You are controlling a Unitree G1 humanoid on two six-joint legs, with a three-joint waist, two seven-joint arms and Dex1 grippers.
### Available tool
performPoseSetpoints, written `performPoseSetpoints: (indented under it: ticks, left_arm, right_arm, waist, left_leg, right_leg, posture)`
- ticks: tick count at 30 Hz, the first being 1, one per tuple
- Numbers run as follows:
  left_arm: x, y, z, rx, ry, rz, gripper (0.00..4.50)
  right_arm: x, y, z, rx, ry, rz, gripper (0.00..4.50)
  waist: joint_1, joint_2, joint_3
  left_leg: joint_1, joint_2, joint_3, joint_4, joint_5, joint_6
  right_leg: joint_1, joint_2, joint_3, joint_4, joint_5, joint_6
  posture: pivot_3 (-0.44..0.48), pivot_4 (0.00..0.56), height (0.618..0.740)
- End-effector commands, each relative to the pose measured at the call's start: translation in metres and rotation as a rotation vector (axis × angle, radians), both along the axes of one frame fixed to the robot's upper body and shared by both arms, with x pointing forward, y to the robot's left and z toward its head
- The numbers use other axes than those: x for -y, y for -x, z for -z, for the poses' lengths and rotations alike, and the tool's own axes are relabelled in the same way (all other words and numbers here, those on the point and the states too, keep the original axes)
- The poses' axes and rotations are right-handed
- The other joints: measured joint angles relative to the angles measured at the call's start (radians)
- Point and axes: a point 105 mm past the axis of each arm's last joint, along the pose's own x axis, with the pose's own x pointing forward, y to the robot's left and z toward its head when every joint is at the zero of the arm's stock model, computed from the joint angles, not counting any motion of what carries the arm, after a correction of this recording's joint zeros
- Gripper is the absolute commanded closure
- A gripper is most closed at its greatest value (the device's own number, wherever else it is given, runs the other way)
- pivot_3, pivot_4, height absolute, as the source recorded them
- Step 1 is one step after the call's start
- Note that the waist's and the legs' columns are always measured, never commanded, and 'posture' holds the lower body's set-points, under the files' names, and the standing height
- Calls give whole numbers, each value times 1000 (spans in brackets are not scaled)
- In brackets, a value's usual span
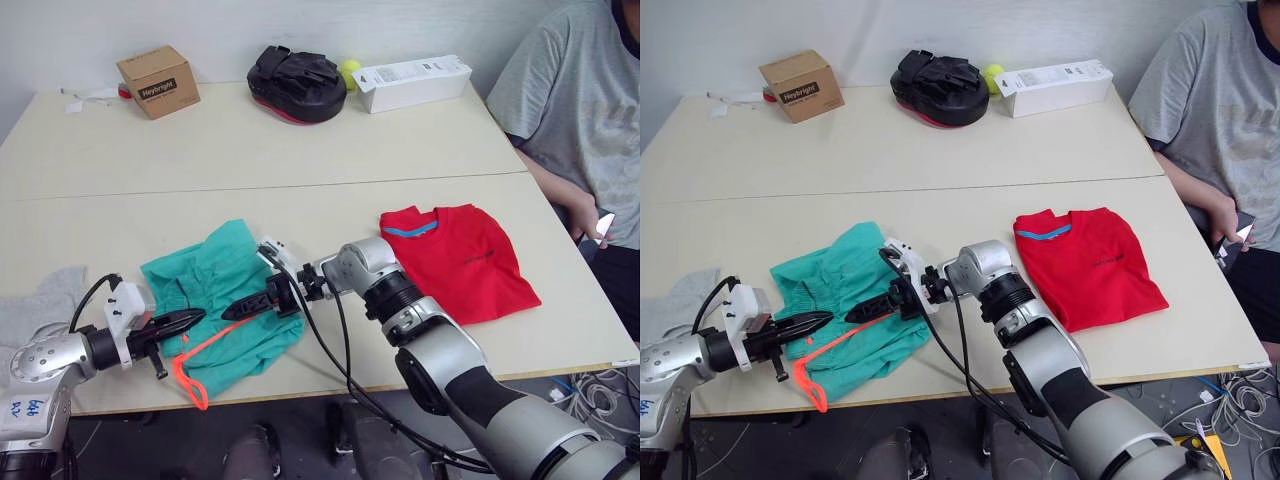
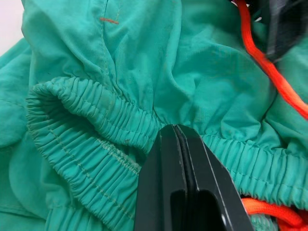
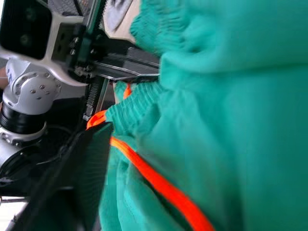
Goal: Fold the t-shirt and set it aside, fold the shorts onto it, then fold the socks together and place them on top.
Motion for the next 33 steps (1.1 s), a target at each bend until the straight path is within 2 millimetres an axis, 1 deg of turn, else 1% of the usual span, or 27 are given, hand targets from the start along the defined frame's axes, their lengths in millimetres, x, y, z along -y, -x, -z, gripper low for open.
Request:
performPoseSetpoints:
  ticks: [1,4,6,8,10,11,14,16,19,21,24,26,28,29,33]
  left_arm:
    - [1,4,-1,10,-10,17,4500]
    - [3,4,-1,12,-7,21,4500]
    - [3,4,-1,15,-6,26,4500]
    - [4,3,-2,29,0,27,4500]
    - [5,2,-3,40,5,28,4500]
    - [7,1,-4,51,14,29,4500]
    - [10,-2,-8,73,35,36,4500]
    - [14,-5,-13,92,49,48,4500]
    - [24,-10,-25,131,105,72,4500]
    - [33,-15,-37,145,174,88,4500]
    - [46,-23,-54,169,256,112,3867]
    - [55,-27,-65,191,293,140,3216]
    - [64,-27,-69,188,300,181,2611]
    - [66,-27,-70,186,301,191,2254]
    - [79,-26,-76,166,312,284,960]
  right_arm:
    - [13,-22,0,24,46,106,1564]
    - [18,-25,1,24,65,113,2252]
    - [22,-25,3,28,78,109,2932]
    - [26,-26,0,32,74,105,3524]
    - [29,-26,-2,38,73,108,4217]
    - [33,-28,-4,51,71,117,4472]
    - [45,-32,-10,64,65,147,4472]
    - [57,-32,-17,75,53,163,4472]
    - [79,-34,-32,76,28,214,4472]
    - [93,-33,-41,90,18,247,4472]
    - [117,-32,-56,115,10,306,4500]
    - [135,-31,-66,143,15,344,4500]
    - [153,-29,-73,182,38,379,4500]
    - [158,-28,-75,194,46,388,4500]
    - [204,-26,-92,258,85,467,4500]
  waist:
    - [2,0,0]
    - [3,0,0]
    - [3,0,0]
    - [3,0,0]
    - [3,0,0]
    - [5,0,0]
    - [21,0,0]
    - [30,0,0]
    - [37,1,0]
    - [36,1,0]
    - [28,2,1]
    - [27,3,2]
    - [26,3,2]
    - [27,3,2]
    - [31,4,2]
  left_leg:
    - [0,0,0,0,0,0]
    - [0,0,0,0,0,0]
    - [-1,-1,-1,0,0,1]
    - [-1,-1,0,0,0,2]
    - [-1,-1,0,0,0,2]
    - [-1,-1,-1,0,0,2]
    - [-2,-2,-1,1,-1,1]
    - [-3,-2,-2,1,-1,1]
    - [-4,-3,-2,1,-1,4]
    - [-6,-3,-3,2,-1,6]
    - [-8,-3,-3,1,-2,6]
    - [-10,-2,-3,1,-2,6]
    - [-11,-2,-3,1,-1,4]
    - [-11,-2,-3,1,0,3]
    - [-12,-2,-3,2,0,4]
  right_leg:
    - [0,0,0,0,0,0]
    - [0,-1,0,0,0,0]
    - [0,-1,0,-1,0,0]
    - [0,-1,0,-1,0,0]
    - [0,-2,0,-1,0,0]
    - [0,-2,0,-1,1,0]
    - [0,-3,-1,-2,1,1]
    - [0,-3,-1,-2,1,1]
    - [0,-4,-2,-4,1,2]
    - [0,-4,-3,-6,2,2]
    - [-2,-4,-3,-7,2,3]
    - [-3,-2,-3,-7,2,3]
    - [-4,-1,-4,-7,2,3]
    - [-4,-1,-4,-7,2,4]
    - [-4,0,-3,-8,2,5]
  posture:
    - [0,150,740]
    - [0,150,740]
    - [0,150,740]
    - [0,150,740]
    - [0,150,740]
    - [0,150,740]
    - [0,150,740]
    - [0,150,740]
    - [0,150,740]
    - [0,150,740]
    - [0,150,740]
    - [0,150,740]
    - [0,150,740]
    - [0,150,740]
    - [0,150,740]
